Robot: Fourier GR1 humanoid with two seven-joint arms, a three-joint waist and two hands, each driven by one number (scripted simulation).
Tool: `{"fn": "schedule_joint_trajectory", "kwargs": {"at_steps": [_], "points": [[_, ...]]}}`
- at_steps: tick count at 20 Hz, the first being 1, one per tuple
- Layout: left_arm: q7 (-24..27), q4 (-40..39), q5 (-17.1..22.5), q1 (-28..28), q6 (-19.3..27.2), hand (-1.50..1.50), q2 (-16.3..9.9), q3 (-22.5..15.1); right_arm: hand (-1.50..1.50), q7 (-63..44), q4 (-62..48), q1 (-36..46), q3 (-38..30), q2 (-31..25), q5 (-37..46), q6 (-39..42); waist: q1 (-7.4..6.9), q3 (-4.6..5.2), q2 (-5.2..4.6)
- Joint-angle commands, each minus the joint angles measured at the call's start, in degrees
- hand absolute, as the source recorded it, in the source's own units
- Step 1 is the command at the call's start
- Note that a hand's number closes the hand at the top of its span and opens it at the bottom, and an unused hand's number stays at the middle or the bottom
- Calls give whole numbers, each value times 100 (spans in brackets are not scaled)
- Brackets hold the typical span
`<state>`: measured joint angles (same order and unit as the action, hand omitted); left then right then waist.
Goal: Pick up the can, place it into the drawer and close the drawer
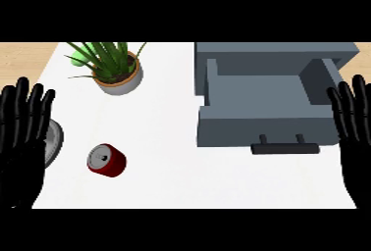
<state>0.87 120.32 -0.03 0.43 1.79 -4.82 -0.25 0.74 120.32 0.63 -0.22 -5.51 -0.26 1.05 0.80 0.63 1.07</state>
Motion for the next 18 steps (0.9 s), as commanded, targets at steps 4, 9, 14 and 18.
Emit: {"fn": "schedule_joint_trajectory", "kwargs": {"at_steps": [4, 9, 14, 18], "points": [[200, 691, 1244, 1125, -1156, -150, -476, 377, -150, 42, 110, -261, -192, 27, -192, 58, -126, -60, -93], [-973, 284, 1544, 1849, -929, -150, -625, 768, -150, -1288, -192, -273, -474, 91, -138, -463, -189, -55, -109], [-1563, 855, 2196, 2158, -1085, -150, -821, 1286, -150, -1060, -474, -557, -502, 129, -83, -395, -138, -64, -97], [-1895, 849, 2044, 1620, -986, -150, -676, 1358, -150, -1548, -71, -252, -665, 12, -281, -378, -96, -63, -102]]}}
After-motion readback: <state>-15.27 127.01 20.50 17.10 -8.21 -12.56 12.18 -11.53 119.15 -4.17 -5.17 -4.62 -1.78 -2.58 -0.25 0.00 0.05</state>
